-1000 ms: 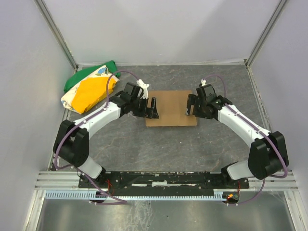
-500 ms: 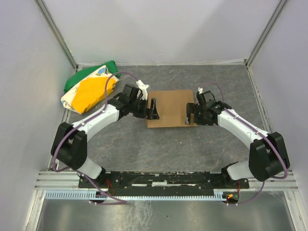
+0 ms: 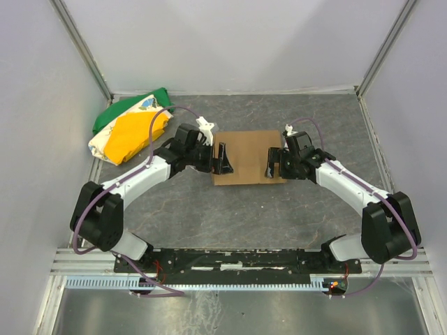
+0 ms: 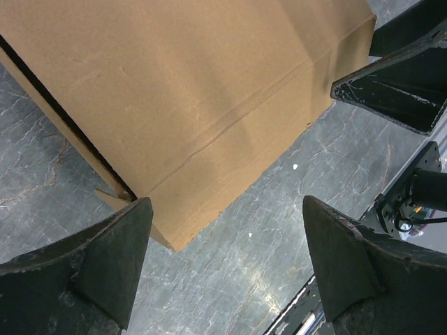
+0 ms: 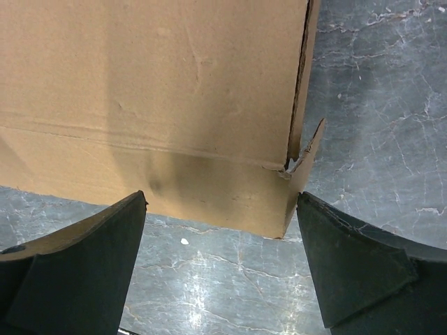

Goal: Fold the paper box

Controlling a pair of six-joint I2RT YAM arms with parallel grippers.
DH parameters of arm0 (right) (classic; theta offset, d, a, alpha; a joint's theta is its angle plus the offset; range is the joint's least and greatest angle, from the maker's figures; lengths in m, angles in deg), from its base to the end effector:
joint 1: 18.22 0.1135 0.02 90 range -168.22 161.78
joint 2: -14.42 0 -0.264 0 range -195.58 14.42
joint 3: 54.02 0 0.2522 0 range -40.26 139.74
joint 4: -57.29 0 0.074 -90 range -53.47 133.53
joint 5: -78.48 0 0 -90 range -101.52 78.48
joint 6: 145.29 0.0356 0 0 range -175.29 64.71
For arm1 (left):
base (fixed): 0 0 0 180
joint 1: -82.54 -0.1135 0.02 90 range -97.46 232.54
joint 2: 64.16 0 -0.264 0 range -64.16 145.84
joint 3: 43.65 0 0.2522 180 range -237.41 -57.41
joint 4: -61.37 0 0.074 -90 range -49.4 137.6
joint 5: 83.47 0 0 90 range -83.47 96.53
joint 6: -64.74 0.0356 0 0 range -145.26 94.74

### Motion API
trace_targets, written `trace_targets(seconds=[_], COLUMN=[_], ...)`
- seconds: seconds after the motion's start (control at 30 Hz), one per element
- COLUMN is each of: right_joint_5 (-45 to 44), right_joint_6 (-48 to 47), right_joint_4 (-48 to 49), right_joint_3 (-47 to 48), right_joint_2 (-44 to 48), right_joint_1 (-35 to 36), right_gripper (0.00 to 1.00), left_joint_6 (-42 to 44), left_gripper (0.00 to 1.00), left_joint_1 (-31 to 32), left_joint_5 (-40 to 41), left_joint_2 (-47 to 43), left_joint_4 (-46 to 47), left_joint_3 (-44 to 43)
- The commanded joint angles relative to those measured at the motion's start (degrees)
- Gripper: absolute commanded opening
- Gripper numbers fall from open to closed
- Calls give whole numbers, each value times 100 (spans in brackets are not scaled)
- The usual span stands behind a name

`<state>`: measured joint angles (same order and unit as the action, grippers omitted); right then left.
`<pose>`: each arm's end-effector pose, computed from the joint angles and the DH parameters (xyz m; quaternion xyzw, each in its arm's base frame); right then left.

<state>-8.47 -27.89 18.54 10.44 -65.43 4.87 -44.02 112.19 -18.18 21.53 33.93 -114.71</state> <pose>0.2576 0.1119 0.2177 0.0276 0.9507 0.1542 0.2676 0.2735 -0.1728 0.2418 0.1712 0.8804 -0.3410 0.2817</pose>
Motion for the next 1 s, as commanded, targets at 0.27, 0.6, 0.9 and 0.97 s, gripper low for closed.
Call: trace_targets(seconds=[0.27, 0.6, 0.9, 0.97], right_joint_5=[235, 362, 209, 215], right_joint_6=[-147, -170, -188, -203], right_joint_4=[320, 298, 103, 57], right_joint_3=[28, 63, 129, 162], right_joint_2=[55, -115, -256, -306], right_joint_1=[-14, -12, -9, -15], right_gripper=[95, 91, 86, 84], left_joint_6=[139, 180, 214, 227], left_gripper=[94, 94, 93, 93], left_joint_1=[65, 233, 249, 252], left_joint_5=[195, 511, 765, 833], left_joint_2=[-46, 137, 398, 407], left_joint_4=[-525, -709, -824, -852], left_joint_3=[20, 14, -130, -148])
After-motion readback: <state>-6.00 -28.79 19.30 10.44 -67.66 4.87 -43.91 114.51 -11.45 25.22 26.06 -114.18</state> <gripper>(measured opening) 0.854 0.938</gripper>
